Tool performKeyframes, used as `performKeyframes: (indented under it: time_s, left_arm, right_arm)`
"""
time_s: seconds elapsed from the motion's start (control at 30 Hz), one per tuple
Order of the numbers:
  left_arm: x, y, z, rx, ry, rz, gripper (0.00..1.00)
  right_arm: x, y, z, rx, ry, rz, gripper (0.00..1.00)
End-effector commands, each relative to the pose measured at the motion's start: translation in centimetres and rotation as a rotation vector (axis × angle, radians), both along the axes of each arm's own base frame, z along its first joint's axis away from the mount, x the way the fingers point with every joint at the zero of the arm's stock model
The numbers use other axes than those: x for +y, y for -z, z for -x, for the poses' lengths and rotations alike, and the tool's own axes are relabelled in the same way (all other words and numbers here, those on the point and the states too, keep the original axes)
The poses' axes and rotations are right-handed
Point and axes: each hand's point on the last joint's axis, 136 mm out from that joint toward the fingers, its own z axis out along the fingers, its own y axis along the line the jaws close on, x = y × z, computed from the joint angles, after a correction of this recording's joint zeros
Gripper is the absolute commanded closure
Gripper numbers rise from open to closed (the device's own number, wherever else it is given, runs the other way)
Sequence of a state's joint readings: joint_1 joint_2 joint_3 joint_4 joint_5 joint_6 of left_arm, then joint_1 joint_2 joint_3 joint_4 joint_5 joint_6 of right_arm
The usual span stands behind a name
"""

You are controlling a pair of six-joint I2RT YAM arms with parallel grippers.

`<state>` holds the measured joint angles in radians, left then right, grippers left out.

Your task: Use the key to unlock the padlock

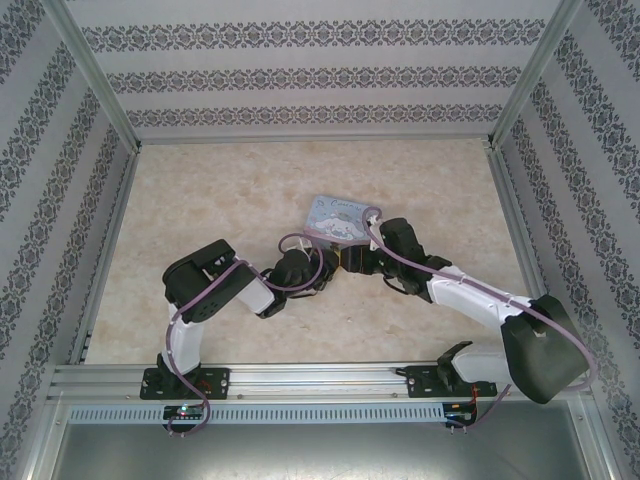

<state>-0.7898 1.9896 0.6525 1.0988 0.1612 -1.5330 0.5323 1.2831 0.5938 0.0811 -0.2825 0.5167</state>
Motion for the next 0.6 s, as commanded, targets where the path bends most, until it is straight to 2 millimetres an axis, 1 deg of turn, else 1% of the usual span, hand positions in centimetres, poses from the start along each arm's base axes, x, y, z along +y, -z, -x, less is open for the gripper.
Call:
performKeyframes:
  time_s: [0.0, 0.17, 0.2, 0.37, 0.43, 0.57]
  left_arm:
    - [1.4, 3.2, 1.9, 0.067, 0.048, -0.153, 1.00]
    - [2.1, 3.0, 2.7, 0.064, 0.087, -0.243, 1.00]
    - [2.2, 2.9, 2.8, 0.062, 0.094, -0.260, 0.97]
    - [2.9, 2.5, 3.3, 0.051, 0.113, -0.313, 0.68]
    - [3.3, 2.4, 3.6, 0.050, 0.112, -0.320, 0.56]
    - [3.9, 2.0, 4.0, 0.041, 0.104, -0.326, 0.41]
  right_arm:
    - [0.6, 0.8, 0.1, 0.073, 0.041, -0.090, 0.42]
    - [0.6, 2.4, -1.0, 0.111, 0.100, -0.105, 0.42]
    - [0.5, 2.6, -1.4, 0.115, 0.112, -0.113, 0.42]
    - [0.6, 2.8, -3.3, 0.126, 0.158, -0.162, 0.43]
    - [0.5, 2.6, -4.2, 0.122, 0.178, -0.185, 0.43]
    - [0.7, 1.9, -5.6, 0.118, 0.188, -0.211, 0.43]
